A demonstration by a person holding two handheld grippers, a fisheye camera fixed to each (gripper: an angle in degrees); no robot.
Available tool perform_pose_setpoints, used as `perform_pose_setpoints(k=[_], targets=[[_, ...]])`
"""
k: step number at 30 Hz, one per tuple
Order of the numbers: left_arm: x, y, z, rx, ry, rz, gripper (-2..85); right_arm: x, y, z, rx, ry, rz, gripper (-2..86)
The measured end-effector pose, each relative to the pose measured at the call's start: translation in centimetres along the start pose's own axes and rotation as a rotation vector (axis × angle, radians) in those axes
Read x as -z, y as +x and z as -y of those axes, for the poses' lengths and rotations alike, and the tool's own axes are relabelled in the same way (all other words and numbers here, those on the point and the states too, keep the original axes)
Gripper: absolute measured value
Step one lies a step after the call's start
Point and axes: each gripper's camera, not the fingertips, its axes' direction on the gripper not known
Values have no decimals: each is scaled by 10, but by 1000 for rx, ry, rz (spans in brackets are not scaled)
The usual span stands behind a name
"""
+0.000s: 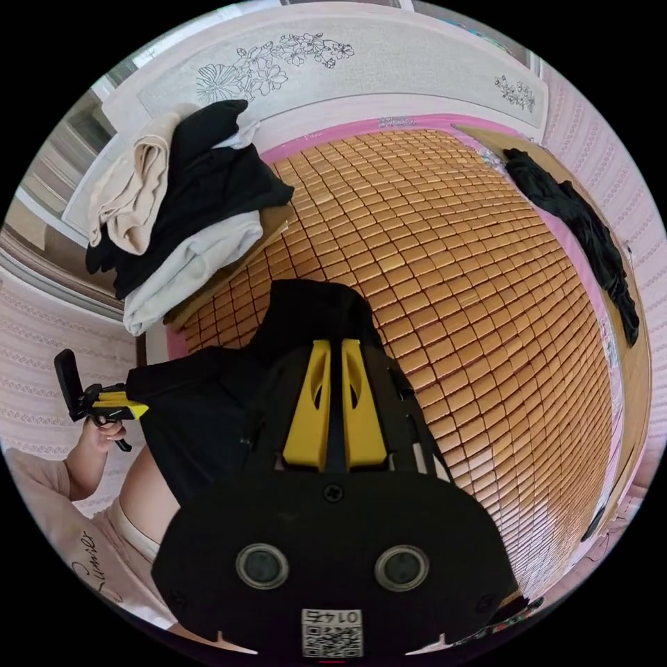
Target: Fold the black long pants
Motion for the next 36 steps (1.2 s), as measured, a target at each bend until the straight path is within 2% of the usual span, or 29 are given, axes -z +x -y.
perform_pose_setpoints(k=[2,5,7,12,14,18,20,23,26,32,36], targets=[[2,4,5,-3,37,177,15,7,2,17,1,16,-10,75],[-14,-12,1,75,-14,298,50,3,9,13,-69,-76,-46,103],[-10,-12,-7,80,-1,311,61,14,10,-12,-80,-38,-51,100],[13,11,-39,-7,44,364,57,55,15,-152,-185,86,-147,78],[15,36,-56,-105,33,367,51,70,18,-244,-320,78,-257,66],[-7,91,-74,-329,-18,356,48,93,17,-381,-555,73,-325,18],[-36,131,-80,-458,-45,308,48,106,18,-456,-733,72,-353,6],[-89,183,-79,-591,-111,184,56,114,24,-524,-879,114,-320,0],[-154,241,-74,-719,-198,106,63,118,42,-556,-922,139,-324,-1],[-284,336,-61,-942,-313,123,61,120,120,-563,-891,142,-396,-2],[-356,358,-41,-960,-365,224,60,98,174,-571,-952,98,-396,-3]])
